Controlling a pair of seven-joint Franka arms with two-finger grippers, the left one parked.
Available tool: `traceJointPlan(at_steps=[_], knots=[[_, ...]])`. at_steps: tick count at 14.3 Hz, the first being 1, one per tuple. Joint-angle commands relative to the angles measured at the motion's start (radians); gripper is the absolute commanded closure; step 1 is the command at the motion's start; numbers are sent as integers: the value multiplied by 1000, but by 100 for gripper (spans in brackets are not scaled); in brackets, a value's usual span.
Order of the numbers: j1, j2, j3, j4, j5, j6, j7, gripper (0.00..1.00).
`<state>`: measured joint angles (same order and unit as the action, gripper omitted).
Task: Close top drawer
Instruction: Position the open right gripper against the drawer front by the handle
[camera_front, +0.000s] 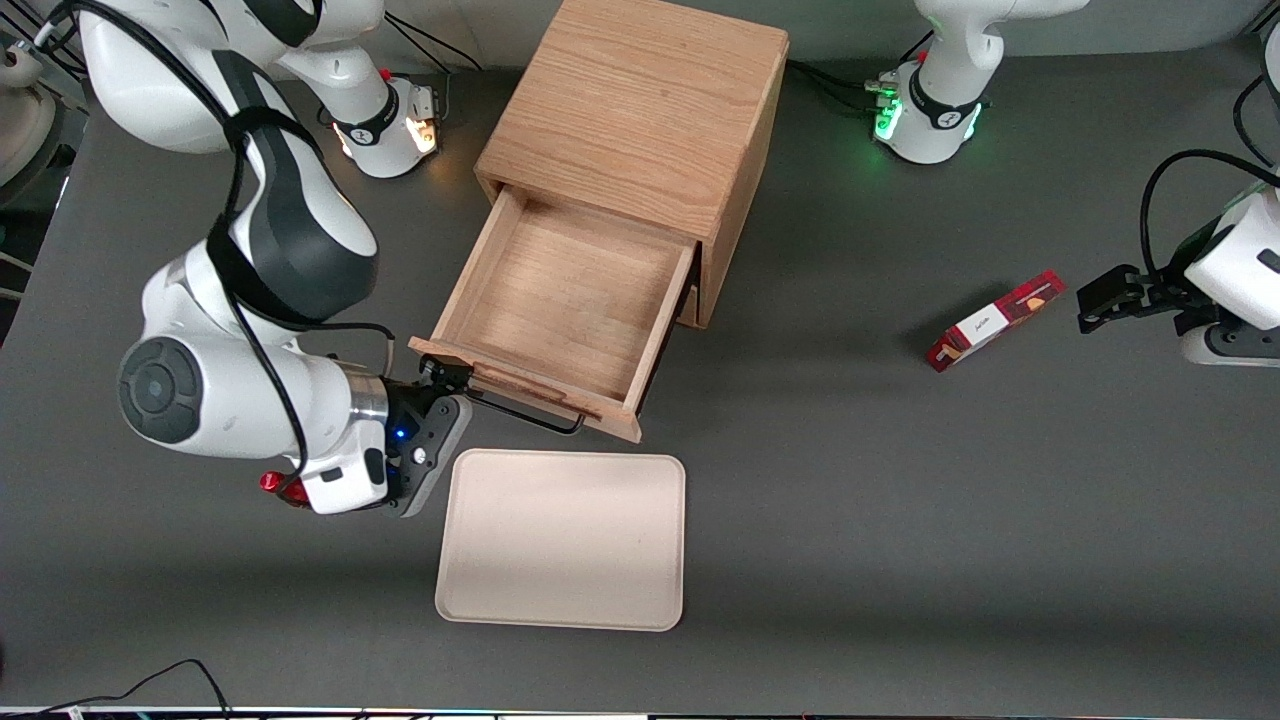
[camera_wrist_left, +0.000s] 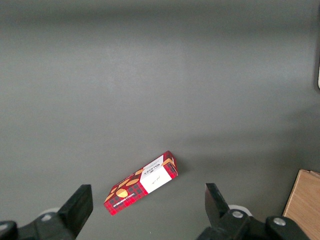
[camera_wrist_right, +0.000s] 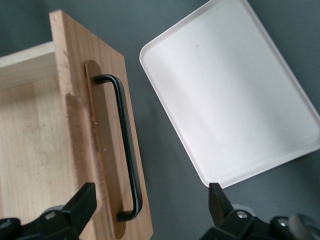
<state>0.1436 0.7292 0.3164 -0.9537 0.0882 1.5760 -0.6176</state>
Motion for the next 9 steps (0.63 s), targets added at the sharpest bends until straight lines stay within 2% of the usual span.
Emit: traceJointPlan(at_steps=[1, 9], knots=[[7, 64, 9, 35, 19, 22, -42, 0], [16, 104, 12, 33, 25, 30, -24, 0]])
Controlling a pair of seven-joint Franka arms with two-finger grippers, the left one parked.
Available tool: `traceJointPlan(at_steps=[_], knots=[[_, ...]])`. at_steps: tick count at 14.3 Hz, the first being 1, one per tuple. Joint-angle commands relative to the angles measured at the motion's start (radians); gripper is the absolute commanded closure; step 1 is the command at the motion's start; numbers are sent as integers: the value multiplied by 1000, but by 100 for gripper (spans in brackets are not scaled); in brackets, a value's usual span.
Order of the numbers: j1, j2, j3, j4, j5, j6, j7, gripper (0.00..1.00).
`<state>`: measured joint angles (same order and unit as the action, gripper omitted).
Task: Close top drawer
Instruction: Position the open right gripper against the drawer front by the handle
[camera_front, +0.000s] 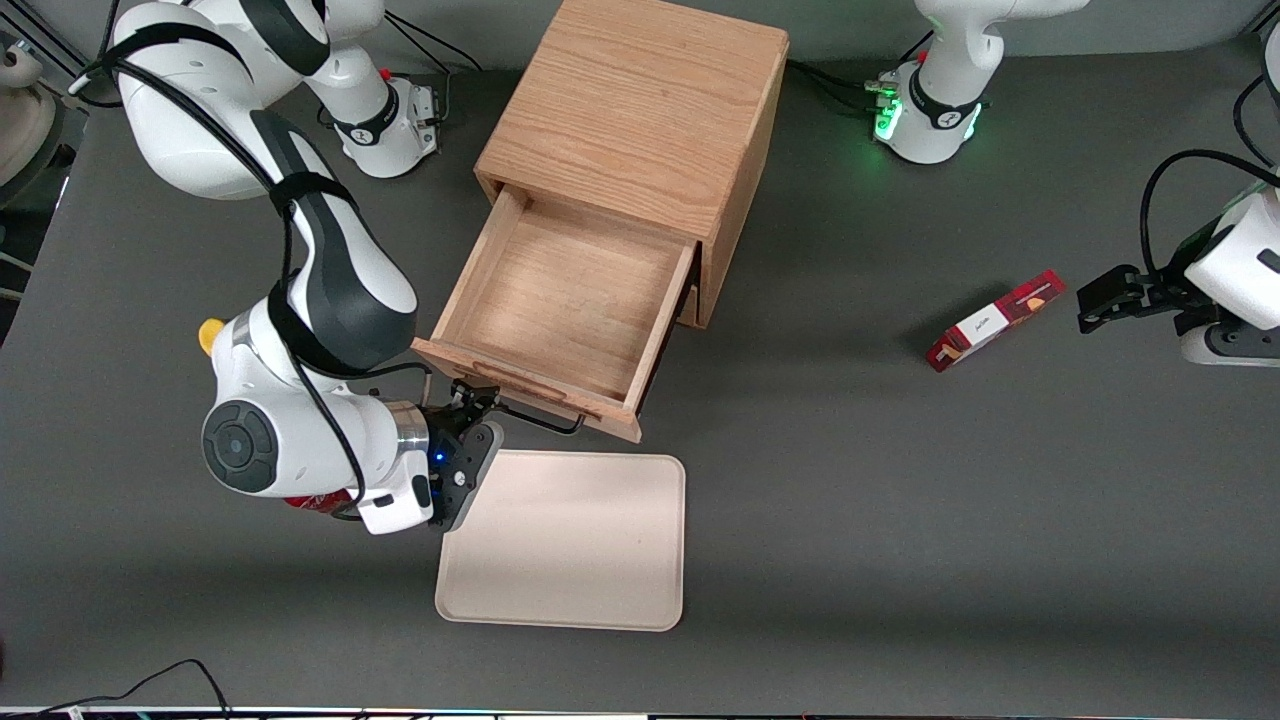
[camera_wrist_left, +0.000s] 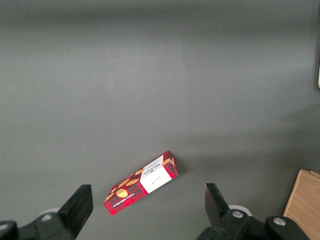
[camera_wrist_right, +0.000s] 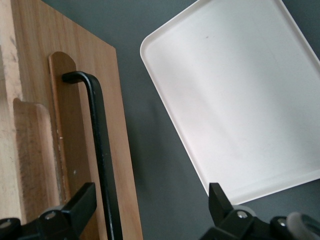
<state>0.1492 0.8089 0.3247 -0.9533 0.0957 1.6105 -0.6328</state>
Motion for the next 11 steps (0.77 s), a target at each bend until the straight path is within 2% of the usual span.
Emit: traceJointPlan(at_steps=[1, 4, 11], knots=[[10, 26, 4, 33, 18, -7, -2, 0], [9, 23, 5, 33, 50, -20, -1, 0], [10, 24, 7, -1, 45, -15, 22, 0]])
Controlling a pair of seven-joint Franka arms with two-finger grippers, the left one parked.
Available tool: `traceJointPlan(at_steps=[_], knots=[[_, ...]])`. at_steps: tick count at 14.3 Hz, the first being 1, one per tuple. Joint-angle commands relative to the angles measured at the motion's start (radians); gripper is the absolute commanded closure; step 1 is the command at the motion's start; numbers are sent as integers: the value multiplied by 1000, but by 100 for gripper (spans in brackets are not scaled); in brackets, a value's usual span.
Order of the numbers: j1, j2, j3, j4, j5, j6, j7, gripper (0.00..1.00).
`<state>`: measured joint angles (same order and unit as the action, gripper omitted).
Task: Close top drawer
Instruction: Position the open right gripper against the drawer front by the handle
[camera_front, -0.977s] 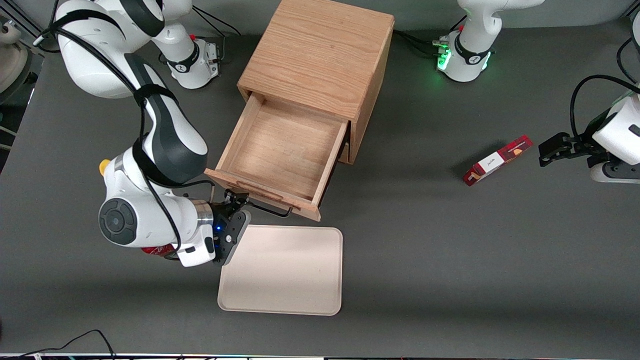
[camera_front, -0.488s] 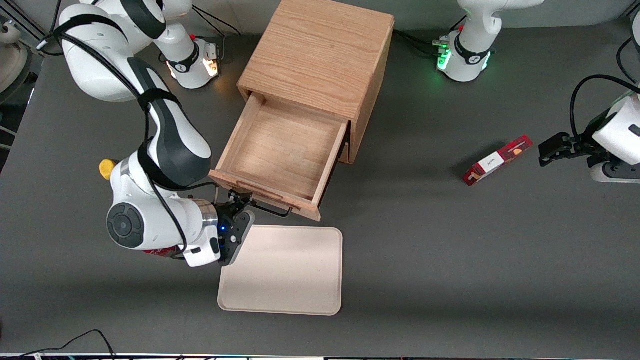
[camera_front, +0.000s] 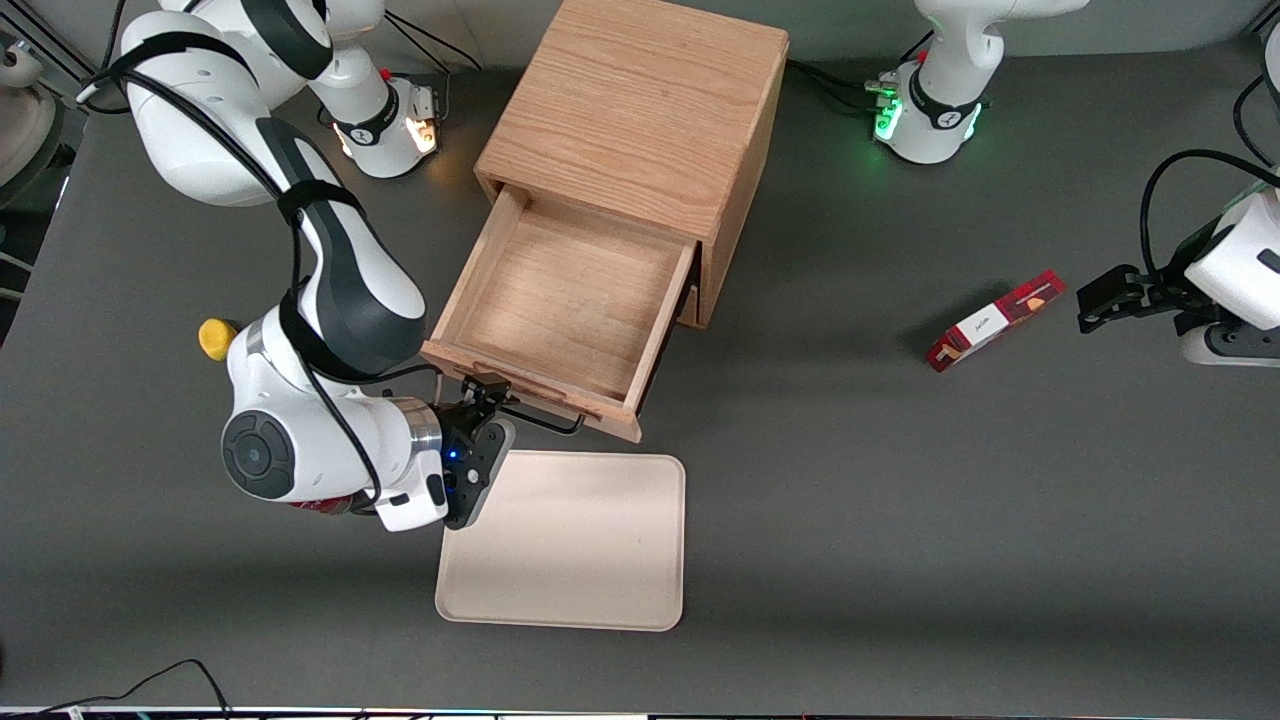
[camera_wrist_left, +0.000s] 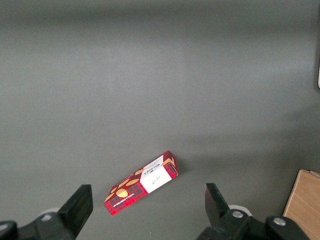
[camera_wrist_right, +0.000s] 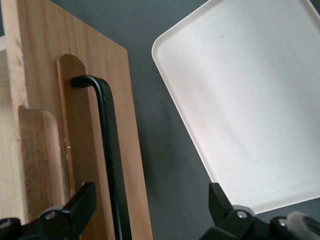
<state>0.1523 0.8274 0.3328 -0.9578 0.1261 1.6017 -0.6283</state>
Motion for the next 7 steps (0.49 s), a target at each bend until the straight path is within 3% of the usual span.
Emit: traceJointPlan(at_steps=[1, 7], knots=[[7, 6, -3, -16, 15, 1, 19, 0], [9, 4, -1, -44, 10, 3, 21, 0]])
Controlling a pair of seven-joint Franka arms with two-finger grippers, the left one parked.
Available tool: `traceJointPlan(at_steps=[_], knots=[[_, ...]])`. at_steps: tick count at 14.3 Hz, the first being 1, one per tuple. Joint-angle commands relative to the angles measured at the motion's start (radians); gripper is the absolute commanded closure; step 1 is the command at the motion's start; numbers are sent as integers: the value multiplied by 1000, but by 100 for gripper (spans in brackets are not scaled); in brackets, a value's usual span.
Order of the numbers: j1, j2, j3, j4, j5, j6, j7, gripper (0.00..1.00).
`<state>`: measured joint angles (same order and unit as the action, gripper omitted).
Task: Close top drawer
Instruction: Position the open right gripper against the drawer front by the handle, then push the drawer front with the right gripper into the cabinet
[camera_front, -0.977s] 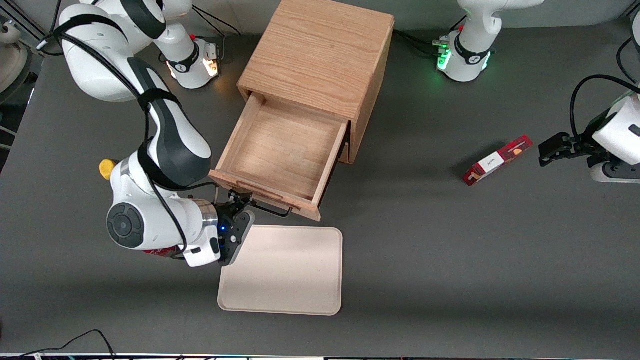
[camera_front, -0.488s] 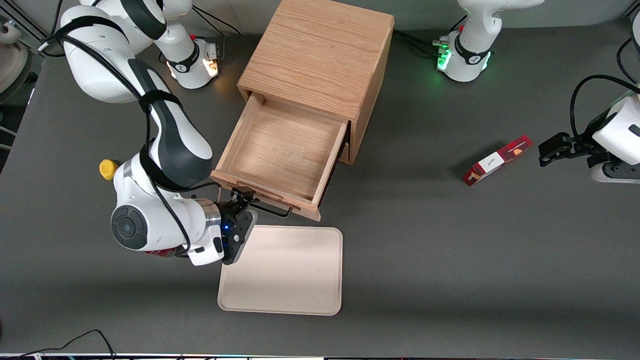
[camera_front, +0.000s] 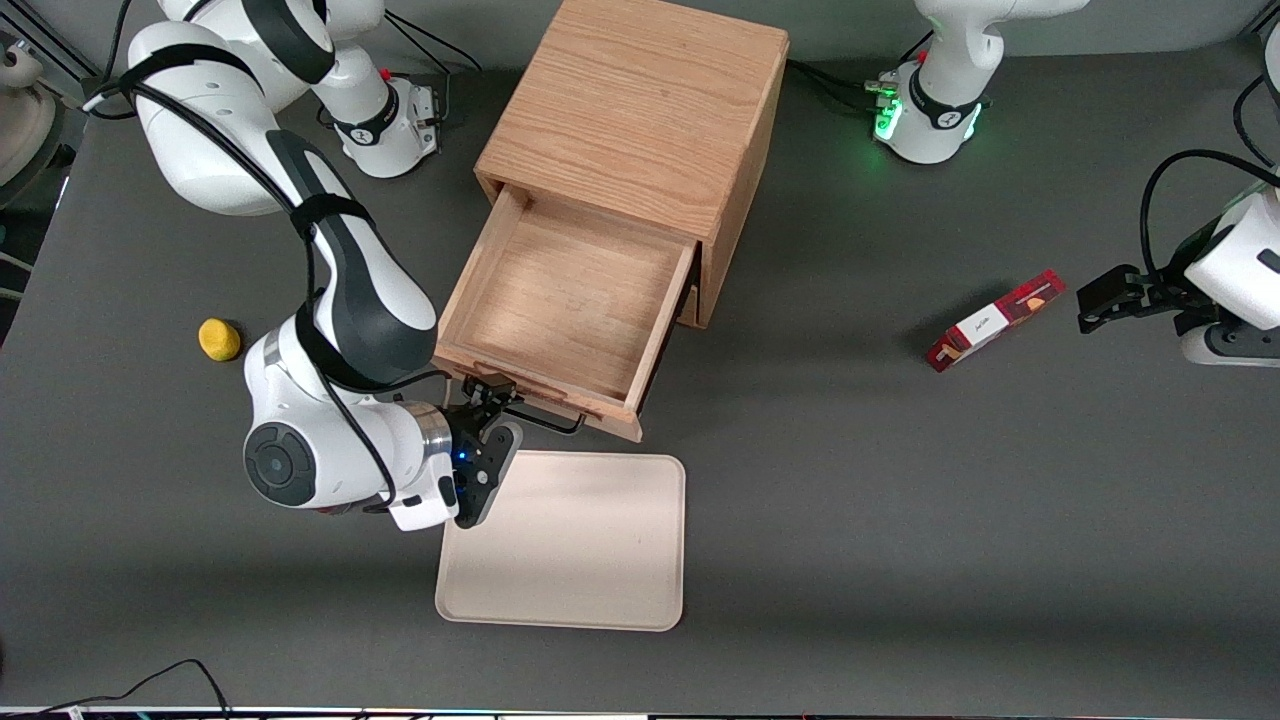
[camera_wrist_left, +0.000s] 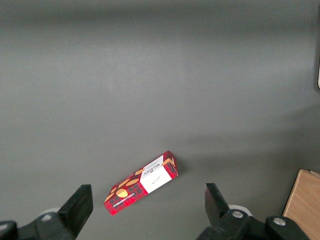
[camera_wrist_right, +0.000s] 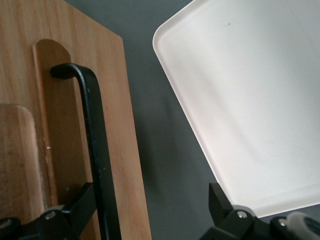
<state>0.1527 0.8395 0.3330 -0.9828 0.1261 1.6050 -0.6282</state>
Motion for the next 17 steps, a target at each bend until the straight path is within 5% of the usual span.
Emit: traceJointPlan(at_steps=[1, 10, 17], knots=[[8, -13, -2, -20, 10, 0, 21, 0], [10, -60, 50, -97, 14, 1, 70, 0], [-8, -212, 83, -356, 24, 107, 70, 0]])
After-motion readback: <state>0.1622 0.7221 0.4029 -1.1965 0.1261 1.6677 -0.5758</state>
